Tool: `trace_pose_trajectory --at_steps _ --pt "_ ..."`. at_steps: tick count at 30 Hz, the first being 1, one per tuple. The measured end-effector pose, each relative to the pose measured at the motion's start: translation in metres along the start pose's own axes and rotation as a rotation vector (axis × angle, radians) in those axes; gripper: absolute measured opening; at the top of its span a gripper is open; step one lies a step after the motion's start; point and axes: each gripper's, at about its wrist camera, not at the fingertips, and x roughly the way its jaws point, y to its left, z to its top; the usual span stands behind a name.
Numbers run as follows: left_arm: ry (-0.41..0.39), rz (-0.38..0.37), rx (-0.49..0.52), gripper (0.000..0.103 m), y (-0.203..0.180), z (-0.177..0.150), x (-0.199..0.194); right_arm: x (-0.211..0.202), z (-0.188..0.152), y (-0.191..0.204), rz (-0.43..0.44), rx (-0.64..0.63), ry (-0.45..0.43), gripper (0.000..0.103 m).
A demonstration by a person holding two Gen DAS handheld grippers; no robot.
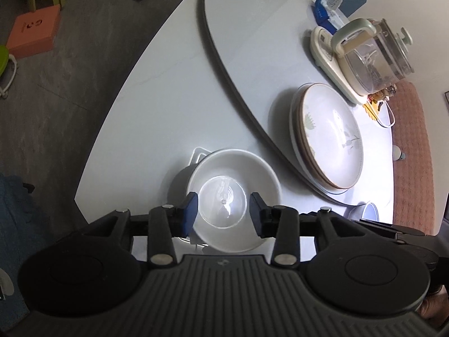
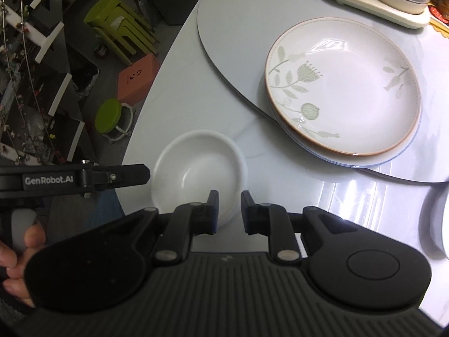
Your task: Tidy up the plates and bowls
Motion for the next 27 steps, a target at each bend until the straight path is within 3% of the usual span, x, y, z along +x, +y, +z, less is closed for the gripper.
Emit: trace_pose_trajectory --at_steps 17,27 --pt "-0.105 0.020 0.106 0.046 -0.063 -0.026 -0.069 -0.077 -0.010 -0.004 0.029 -0.104 -0.154 0.021" --pt "-0.166 0.014 0.146 0.046 -0.083 -0.045 -0.089 -0.103 -0.029 -0.024 -0.020 -0.053 -0.198 0.021"
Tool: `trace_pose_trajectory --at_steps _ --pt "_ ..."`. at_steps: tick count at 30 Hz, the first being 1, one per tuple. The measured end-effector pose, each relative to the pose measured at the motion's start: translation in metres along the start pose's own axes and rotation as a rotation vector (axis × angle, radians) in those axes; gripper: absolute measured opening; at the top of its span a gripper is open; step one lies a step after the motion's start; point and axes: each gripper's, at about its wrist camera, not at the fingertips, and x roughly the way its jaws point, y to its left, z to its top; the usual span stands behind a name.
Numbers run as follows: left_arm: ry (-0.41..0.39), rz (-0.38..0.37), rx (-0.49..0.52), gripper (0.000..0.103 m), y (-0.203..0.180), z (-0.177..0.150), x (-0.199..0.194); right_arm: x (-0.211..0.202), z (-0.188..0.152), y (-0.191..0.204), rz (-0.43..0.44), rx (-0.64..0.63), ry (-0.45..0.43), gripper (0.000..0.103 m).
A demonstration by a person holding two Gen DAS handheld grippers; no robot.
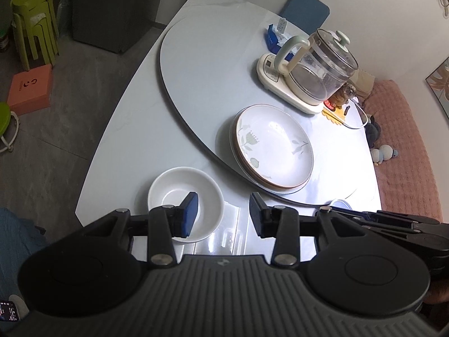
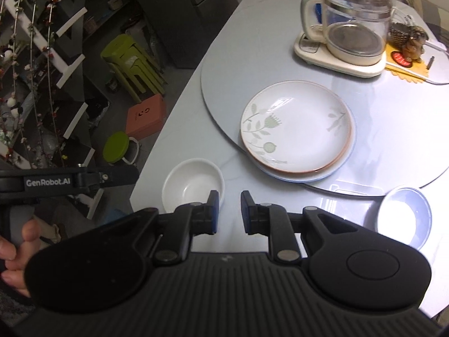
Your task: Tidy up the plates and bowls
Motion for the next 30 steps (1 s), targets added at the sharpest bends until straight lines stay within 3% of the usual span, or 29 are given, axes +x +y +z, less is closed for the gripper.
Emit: trace_pose_trajectory --at_steps 11,30 --pt "0.002 -0.031 0.023 0.046 -0.026 -0.011 0.010 -0.022 -0.015 -0.029 -0.065 0.038 -0.023 0.021" --pt "0.001 -0.040 0.090 0.046 -0.131 -0.030 0.047 -0.055 -0.044 -0.116 -0.120 0.052 -0.027 0.021"
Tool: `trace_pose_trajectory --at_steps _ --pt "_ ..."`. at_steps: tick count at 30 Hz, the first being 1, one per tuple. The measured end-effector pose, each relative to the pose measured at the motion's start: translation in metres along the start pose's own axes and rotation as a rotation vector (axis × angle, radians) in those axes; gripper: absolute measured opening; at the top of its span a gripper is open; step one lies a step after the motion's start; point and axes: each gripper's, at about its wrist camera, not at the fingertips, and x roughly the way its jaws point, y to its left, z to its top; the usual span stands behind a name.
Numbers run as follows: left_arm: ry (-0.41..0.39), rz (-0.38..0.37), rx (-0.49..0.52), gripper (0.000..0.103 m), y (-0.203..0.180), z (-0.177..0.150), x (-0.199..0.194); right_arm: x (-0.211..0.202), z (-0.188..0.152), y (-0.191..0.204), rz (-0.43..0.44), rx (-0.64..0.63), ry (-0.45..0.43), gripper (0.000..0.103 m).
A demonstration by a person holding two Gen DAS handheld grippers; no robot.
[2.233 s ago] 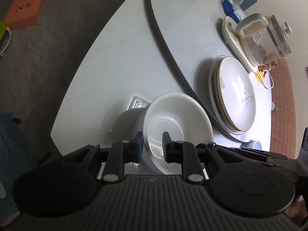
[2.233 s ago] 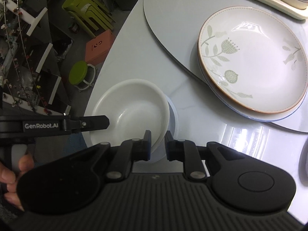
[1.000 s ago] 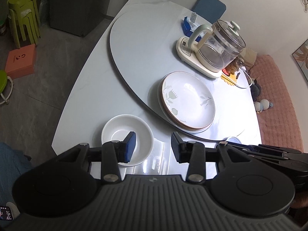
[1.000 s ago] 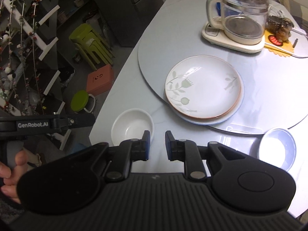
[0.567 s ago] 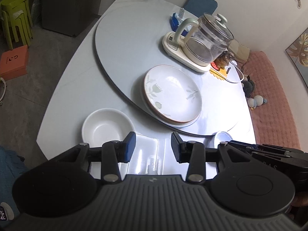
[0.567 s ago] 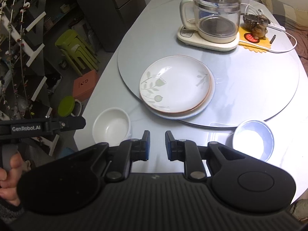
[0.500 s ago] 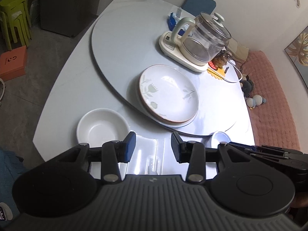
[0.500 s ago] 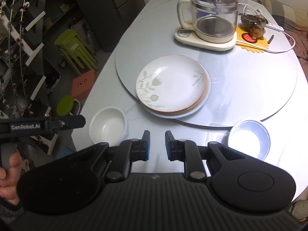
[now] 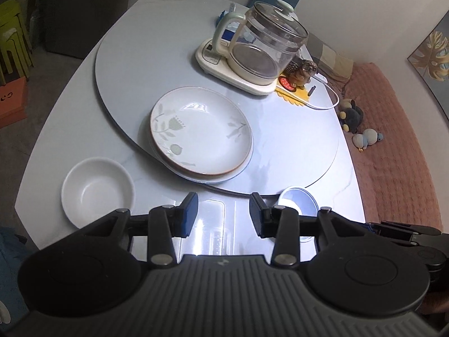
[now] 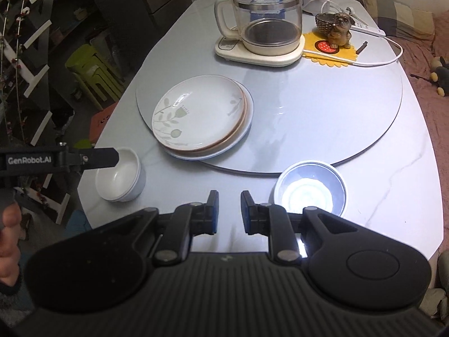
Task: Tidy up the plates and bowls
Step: 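Move the right tool toward the light-blue bowl on the table, then close the right gripper on the rim of the light-blue bowl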
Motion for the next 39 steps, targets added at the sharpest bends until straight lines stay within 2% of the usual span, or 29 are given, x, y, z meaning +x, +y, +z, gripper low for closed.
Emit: trace_pose_trajectory --at_steps 10,20,24,26,27,28,34,39 --pt "0.021 -0.015 0.029 0.046 -0.051 -0.015 0.034 -0.003 -0.011 -0.049 -0.013 0.011 0.003 0.021" --pt "0.078 -0.038 0.003 0.046 -0.070 -0.022 0.065 -0.001 -0.014 -0.082 -0.032 0.032 0.000 0.021" --pt "0.113 -0.024 0.032 0.054 -0.079 -0.026 0.078 0.003 -0.019 -0.096 -0.053 0.059 0.016 0.021" --pt "0.124 -0.029 0.048 0.055 -0.083 -0.029 0.086 0.005 -0.021 -0.103 -0.055 0.083 0.020 0.027" --pt "0.132 -0.033 0.050 0.055 -0.084 -0.031 0.090 0.005 -0.023 -0.107 -0.061 0.098 0.019 0.038" --pt "0.141 -0.035 0.050 0.055 -0.085 -0.033 0.094 0.006 -0.024 -0.110 -0.065 0.109 0.017 0.043" --pt "0.173 -0.067 0.060 0.055 -0.090 -0.035 0.115 0.012 -0.025 -0.122 -0.084 0.146 0.012 0.041" --pt "0.186 -0.062 0.074 0.055 -0.093 -0.032 0.131 0.022 -0.024 -0.126 -0.082 0.150 0.017 0.041"
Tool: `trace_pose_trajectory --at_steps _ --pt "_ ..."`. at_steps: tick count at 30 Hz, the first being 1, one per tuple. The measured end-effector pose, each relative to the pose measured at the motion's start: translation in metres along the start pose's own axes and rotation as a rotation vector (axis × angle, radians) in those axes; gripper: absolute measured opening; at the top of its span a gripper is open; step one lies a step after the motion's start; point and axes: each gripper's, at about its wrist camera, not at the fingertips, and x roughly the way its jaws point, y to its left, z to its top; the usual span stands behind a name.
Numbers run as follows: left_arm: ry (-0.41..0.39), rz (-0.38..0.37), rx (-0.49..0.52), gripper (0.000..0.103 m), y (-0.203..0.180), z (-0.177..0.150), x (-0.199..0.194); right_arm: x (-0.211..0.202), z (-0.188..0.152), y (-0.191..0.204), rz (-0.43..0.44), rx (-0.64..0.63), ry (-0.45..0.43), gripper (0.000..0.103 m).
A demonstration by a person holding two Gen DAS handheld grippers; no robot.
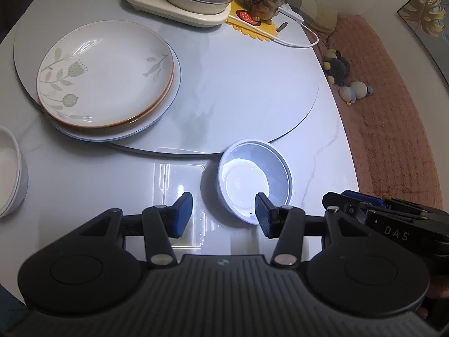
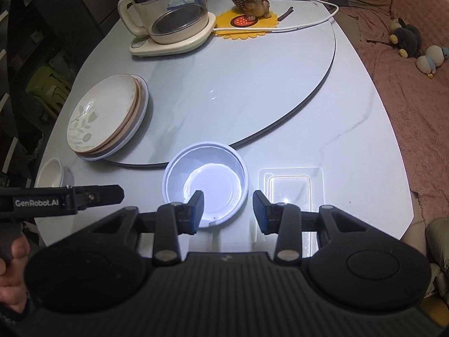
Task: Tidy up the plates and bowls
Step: 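Close the right gripper on the rim of the light-blue bowl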
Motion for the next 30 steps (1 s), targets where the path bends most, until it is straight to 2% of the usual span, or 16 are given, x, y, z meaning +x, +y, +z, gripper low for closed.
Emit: trace_pose_trajectory --at_steps 14,20,26,30 --pt "0.027 0.003 -0.013 0.054 0.001 0.006 0.060 0.057 0.008 -0.017 0.027 -0.010 0.029 0.041" --pt "0.018 -0.011 0.013 0.053 -0.002 0.003 0.078 0.080 0.012 -0.020 0.030 -0.031 0.028 0.040" --pt "0.017 -0.007 0.019 0.043 -0.007 0.002 0.095 0.095 0.013 -0.025 0.042 -0.029 0.019 0.040" --pt "0.008 -0.008 0.013 0.033 -0.008 0.002 0.098 0.100 0.011 -0.027 0.061 -0.026 0.022 0.030"
